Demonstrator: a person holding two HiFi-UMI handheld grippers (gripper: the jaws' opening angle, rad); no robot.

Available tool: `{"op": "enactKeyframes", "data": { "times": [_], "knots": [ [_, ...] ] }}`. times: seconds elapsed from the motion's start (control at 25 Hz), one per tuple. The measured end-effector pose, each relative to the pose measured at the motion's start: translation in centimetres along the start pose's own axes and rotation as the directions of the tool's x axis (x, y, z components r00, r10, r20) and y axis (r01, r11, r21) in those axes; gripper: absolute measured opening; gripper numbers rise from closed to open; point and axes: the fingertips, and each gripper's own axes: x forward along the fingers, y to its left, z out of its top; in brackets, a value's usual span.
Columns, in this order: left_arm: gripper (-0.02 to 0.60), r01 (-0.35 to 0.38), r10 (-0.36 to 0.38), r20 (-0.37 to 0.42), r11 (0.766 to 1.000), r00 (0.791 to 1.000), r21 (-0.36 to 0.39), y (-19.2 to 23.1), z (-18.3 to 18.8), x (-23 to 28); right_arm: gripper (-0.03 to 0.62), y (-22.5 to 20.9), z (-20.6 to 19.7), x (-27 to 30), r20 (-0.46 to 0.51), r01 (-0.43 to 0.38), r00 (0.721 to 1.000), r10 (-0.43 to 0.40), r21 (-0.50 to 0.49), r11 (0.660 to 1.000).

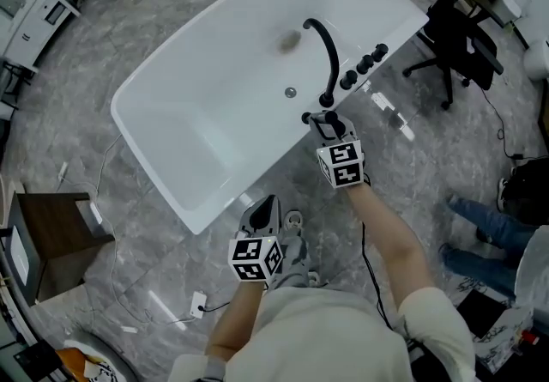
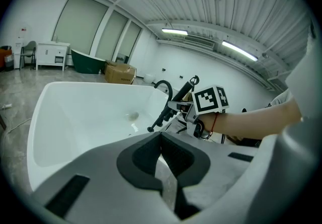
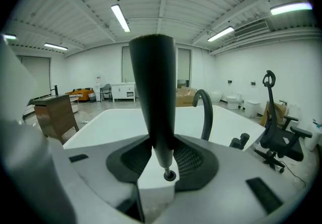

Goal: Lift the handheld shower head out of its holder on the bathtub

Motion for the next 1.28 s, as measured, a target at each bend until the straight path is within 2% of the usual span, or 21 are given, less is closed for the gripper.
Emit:
{"op": "enactKeyframes", "data": {
  "times": [0.52,1.0,1.28],
  "knots": [
    [0.021,0.018,-0.019,0.044,0.999,0.999,0.031,-4.4,-1.9,-4.8,0.143,2.9,5.5,-10.5,0.184,-0.025,0.982,0.028,-0.018,1.000],
    [0.021,-0.005,0.001,0.081,0.999,0.997,0.043,-8.0,-4.6,-10.4,0.143,4.6,6.9,-20.7,0.293,-0.016,0.956,0.021,-0.018,1.000],
    [0.021,-0.002,-0.005,0.102,0.998,0.995,0.066,-9.7,-6.1,-13.4,0.143,5.9,7.7,-27.1,0.367,-0.013,0.930,0.017,-0.015,1.000]
  ]
}}
